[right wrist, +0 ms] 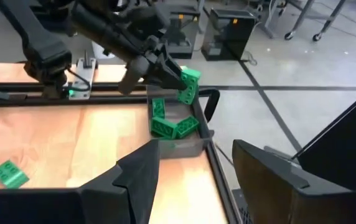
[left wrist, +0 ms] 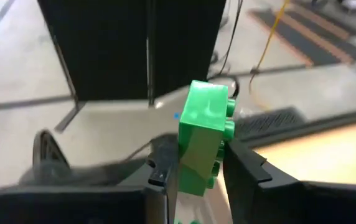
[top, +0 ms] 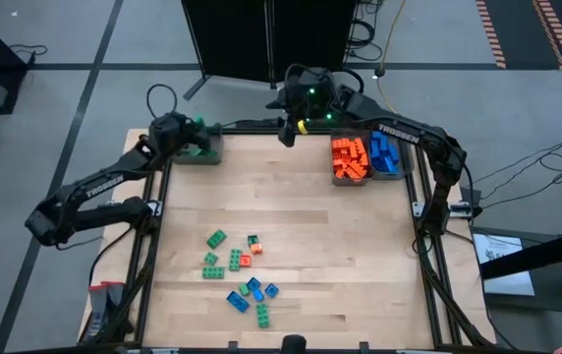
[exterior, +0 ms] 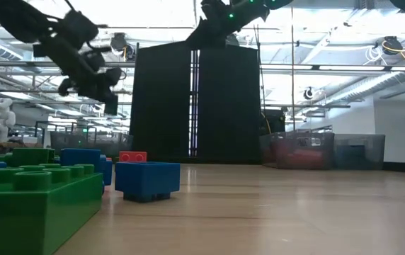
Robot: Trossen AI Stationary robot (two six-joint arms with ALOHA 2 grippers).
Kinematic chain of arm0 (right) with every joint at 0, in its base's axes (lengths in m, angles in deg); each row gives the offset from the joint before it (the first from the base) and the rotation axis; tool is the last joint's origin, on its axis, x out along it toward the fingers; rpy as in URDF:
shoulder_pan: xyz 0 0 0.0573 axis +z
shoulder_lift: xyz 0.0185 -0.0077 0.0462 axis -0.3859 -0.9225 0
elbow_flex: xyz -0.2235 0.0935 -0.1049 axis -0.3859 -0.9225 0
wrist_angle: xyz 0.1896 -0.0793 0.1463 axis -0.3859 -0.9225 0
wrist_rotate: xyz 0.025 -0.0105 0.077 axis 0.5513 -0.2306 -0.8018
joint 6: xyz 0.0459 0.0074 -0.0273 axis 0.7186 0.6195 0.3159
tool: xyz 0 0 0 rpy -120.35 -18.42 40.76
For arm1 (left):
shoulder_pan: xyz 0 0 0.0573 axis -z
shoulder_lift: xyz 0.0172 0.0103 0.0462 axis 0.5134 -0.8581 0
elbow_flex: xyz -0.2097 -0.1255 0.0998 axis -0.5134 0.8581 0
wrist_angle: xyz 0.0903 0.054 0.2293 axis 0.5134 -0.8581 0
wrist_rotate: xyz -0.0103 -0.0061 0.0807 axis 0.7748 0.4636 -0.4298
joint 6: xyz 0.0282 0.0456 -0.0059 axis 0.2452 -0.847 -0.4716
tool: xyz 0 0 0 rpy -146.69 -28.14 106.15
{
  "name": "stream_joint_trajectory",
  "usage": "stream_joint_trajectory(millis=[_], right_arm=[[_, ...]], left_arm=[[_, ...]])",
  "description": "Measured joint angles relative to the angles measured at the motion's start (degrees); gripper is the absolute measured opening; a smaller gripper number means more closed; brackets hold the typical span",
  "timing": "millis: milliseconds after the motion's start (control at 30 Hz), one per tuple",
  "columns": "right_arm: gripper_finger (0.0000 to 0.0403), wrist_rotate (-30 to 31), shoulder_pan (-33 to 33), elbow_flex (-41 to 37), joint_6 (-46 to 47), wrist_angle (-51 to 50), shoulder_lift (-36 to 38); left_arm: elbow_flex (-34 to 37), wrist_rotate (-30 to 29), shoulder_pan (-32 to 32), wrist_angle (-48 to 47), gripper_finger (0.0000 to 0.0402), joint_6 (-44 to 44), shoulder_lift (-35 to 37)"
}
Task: Sort blocks
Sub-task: Put the green game piece into the left black bin
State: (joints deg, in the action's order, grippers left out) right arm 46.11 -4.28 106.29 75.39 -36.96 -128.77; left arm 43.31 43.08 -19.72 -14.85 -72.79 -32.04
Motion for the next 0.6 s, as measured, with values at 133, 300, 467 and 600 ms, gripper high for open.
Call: stream_joint_trajectory(millis=[133, 300, 467, 600], right_arm=[[0.0196, -0.1, 0.3, 0.0, -0.2, 0.2, 0.0], [0.0196, -0.5, 0.5, 0.0, -0.2, -0.2, 0.0], [0.0196, -3.1, 0.4, 0.0, -0.3, -2.5, 0.0], [0.0196, -3.6, 0.5, 0.0, -0.4, -4.2, 0.0]], left_arm=[[0.0, 0.0, -0.1, -1.2, 0.0089, -0.4, -4.6], [0.0, 0.2, -0.1, -2.4, 0.0134, -1.3, -9.7], [0.0, 0.5, 0.0, -2.2, 0.0220, -4.9, -10.6], [0.0, 1.8, 0.0, -2.6, 0.0287, -4.2, -9.3]])
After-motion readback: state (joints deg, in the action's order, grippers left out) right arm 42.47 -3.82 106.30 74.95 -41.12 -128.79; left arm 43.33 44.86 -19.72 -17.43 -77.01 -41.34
